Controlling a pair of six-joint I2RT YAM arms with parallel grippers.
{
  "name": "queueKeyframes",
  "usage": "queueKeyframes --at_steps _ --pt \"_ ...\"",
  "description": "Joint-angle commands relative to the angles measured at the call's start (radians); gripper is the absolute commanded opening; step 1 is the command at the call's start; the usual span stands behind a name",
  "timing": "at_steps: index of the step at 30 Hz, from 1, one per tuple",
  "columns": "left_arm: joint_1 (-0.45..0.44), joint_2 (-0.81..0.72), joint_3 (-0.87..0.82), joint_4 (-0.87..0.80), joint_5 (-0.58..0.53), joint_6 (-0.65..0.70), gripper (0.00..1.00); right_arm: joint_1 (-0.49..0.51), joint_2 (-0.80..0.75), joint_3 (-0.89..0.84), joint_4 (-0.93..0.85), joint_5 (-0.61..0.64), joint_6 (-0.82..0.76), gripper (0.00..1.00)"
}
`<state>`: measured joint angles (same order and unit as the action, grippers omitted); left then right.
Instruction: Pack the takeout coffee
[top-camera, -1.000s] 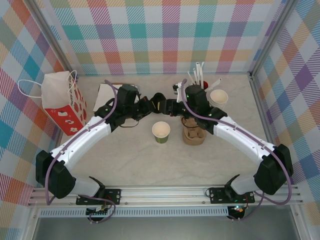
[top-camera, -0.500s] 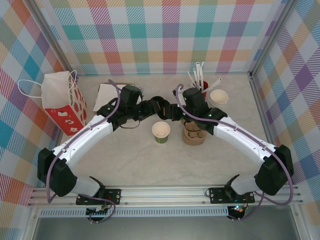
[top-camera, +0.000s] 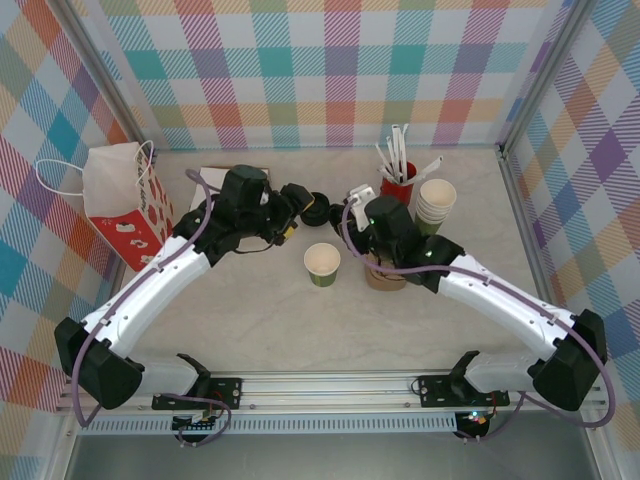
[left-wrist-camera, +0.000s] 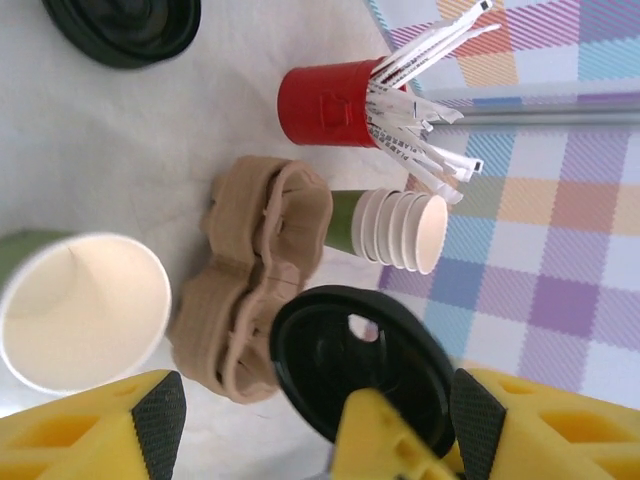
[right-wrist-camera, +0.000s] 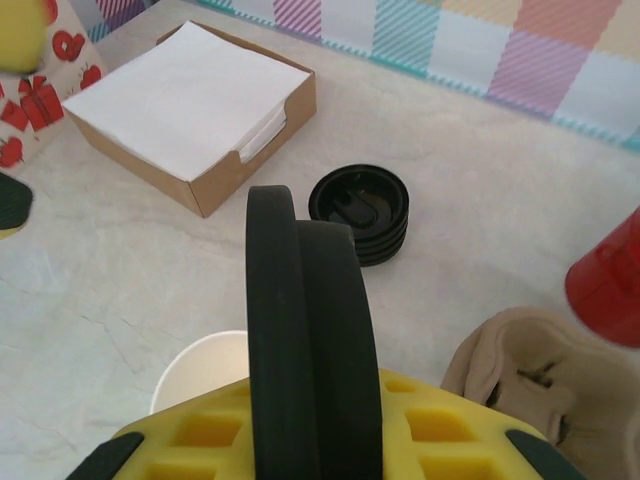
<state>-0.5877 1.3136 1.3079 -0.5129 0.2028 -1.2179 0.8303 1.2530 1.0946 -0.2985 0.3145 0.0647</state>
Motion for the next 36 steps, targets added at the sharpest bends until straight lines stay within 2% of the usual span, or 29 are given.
queueKeyframes --at_steps 1,7,18,27,34,36 --pt "-0.003 0.022 0.018 0.090 0.075 -0.228 0.72 0.052 -0.015 -0.041 0.129 0.139 -0.205 0.22" --pt "-0.018 0.024 0.006 0.131 0.088 -0.301 0.69 0.114 0.017 -0.050 0.201 0.188 -0.282 0.22" --pt "-0.037 0.035 -0.023 0.178 0.109 -0.356 0.59 0.138 0.039 -0.041 0.236 0.192 -0.260 0.21" --pt "-0.040 0.056 -0.028 0.217 0.124 -0.340 0.35 0.141 0.046 -0.025 0.192 0.160 -0.241 0.22" --pt "-0.040 0.068 -0.021 0.277 0.157 -0.234 0.20 0.139 0.006 -0.041 0.127 0.126 -0.189 0.26" --pt "-0.040 0.078 -0.015 0.288 0.173 -0.202 0.16 0.138 -0.011 -0.048 0.105 0.107 -0.176 0.30"
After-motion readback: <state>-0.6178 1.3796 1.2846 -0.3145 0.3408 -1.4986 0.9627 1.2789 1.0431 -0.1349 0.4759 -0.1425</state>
